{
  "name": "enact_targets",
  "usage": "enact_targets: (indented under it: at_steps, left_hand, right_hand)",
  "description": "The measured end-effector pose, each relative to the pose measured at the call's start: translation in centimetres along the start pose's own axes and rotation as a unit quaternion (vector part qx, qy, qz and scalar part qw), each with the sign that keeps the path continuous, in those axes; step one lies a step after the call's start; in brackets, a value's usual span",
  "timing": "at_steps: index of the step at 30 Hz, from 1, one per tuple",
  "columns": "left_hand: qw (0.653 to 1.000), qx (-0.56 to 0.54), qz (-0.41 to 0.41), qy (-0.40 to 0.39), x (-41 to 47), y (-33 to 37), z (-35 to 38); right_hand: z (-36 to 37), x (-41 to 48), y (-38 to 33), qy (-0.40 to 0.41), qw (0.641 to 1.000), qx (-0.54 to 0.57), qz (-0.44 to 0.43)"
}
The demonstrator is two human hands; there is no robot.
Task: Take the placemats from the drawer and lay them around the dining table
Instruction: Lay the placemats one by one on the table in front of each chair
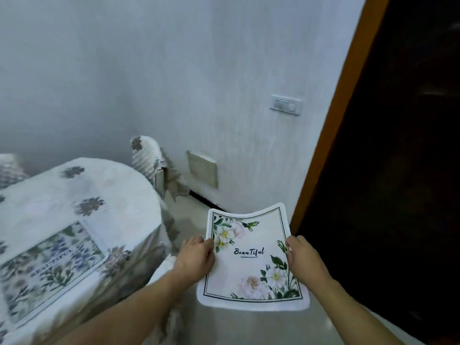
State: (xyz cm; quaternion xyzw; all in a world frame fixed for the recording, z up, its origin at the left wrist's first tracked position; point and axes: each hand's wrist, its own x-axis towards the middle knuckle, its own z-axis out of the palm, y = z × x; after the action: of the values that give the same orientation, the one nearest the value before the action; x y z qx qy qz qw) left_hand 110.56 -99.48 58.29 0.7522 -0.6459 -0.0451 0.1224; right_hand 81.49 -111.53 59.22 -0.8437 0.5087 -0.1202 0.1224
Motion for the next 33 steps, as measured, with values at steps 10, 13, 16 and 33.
enact_targets:
  at_steps: [10, 13, 16, 33]
  left_hand:
    - [0.994, -0.003, -0.101, 0.027, 15.3, -12.1, 0.3]
    - [0.994, -0.019, -0.102, 0.029, 20.1, -14.4, -0.4]
    - [0.991, -0.015, -0.126, 0.036, 23.2, -16.7, -1.3]
    - [0.916, 0.061, -0.361, 0.161, 40.7, -36.1, -10.7]
  right_hand:
    - [4.8, 24.2, -4.7, -0.052, 0.989, 0.017, -0.135]
    - [4.8, 30.2, -5.6, -0.063, 0.986, 0.001, -0.152]
    - [5.1, 35.5, -7.5, -0.039, 0.983, -0.018, -0.18]
    - [13.6, 74.8, -29.4, -0.058, 0.895, 0.0, -0.443]
